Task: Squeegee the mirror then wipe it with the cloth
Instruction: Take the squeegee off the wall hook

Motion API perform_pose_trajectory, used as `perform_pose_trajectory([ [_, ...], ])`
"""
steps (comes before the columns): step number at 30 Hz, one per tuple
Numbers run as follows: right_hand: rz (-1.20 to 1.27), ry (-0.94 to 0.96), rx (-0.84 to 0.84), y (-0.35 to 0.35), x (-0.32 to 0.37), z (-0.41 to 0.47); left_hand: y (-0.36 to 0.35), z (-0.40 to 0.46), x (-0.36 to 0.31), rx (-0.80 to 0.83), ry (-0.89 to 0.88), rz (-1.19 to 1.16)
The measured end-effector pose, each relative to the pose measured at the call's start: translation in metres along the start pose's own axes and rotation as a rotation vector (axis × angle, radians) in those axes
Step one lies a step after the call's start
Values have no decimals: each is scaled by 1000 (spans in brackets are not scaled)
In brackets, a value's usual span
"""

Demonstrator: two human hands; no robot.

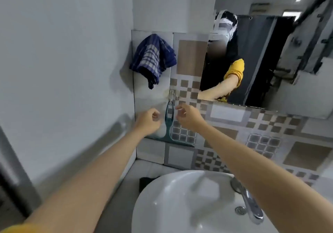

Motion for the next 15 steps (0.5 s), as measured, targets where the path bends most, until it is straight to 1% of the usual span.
perform_pose_trajectory([
  [3, -15, -8, -15, -10, -6, 7, -13, 9, 18, 28, 35, -44],
  [7, 72, 29, -44, -25, -18, 13, -40, 19, 43, 64, 74, -171],
  [12, 171, 31, -126, -34, -22, 20, -59, 33, 58, 12, 119, -273],
  [15, 184, 25, -178, -38, -25, 22, -64, 35, 65, 26, 141, -311],
])
Point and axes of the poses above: each hand's wrist, its own z-axis towards the middle knuckle, its own y-axis out of the back of the hand, x = y × z, the point moved 4 cm from there along z, towards the middle knuckle, and after that the axes turned 3 degrees about -x, right-handed, at the moved point
